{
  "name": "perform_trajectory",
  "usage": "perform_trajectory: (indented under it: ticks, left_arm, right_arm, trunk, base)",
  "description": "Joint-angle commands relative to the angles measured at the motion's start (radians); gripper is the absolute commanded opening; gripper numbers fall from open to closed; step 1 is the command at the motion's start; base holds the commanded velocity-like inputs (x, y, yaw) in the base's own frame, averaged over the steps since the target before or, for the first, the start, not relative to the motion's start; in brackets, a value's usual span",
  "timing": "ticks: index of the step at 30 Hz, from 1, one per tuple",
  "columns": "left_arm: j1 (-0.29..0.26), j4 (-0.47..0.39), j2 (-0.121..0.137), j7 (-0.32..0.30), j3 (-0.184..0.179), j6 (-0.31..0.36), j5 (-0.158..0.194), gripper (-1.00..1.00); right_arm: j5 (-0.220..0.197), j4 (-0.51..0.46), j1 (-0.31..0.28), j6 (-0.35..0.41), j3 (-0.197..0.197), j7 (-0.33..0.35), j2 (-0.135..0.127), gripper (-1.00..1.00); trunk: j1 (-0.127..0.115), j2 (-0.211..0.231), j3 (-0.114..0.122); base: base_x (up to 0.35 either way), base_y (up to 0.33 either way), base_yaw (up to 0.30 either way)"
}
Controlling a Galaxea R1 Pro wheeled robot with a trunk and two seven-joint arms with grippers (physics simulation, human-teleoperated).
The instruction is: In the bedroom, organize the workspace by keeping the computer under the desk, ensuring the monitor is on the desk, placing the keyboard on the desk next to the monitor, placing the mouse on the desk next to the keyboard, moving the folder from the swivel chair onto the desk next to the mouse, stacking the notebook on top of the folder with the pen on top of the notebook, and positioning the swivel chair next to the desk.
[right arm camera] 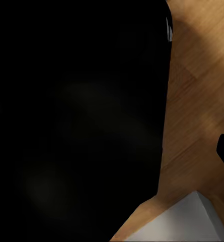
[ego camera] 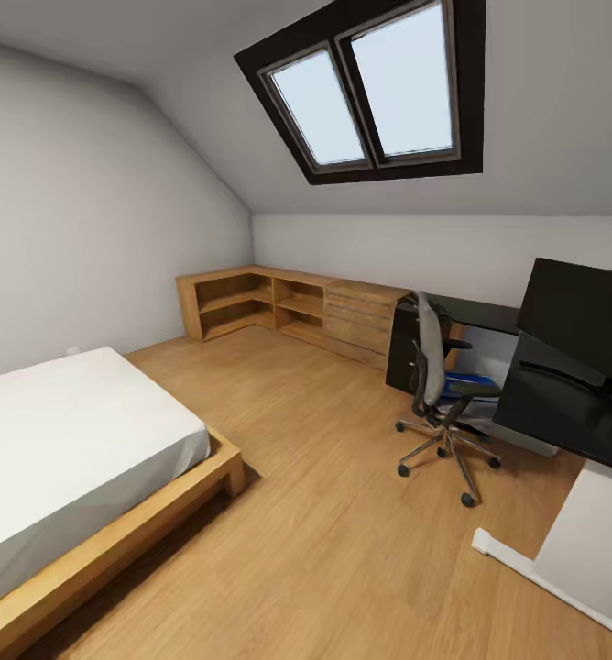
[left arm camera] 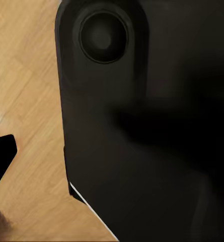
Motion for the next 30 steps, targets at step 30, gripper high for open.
perform_trajectory:
  ticks: [30]
  left_arm:
    - [-0.008,-0.022,-0.064,-0.01,0.001,0.021,0.002,1.0]
  right_arm:
    - [0.002,-0.015,-0.017,-0.126,0.006,0.011,0.018,1.0]
  trunk:
    - [-0.111,0.203,0.09]
  base:
    - [0.0,0.0,0.0]
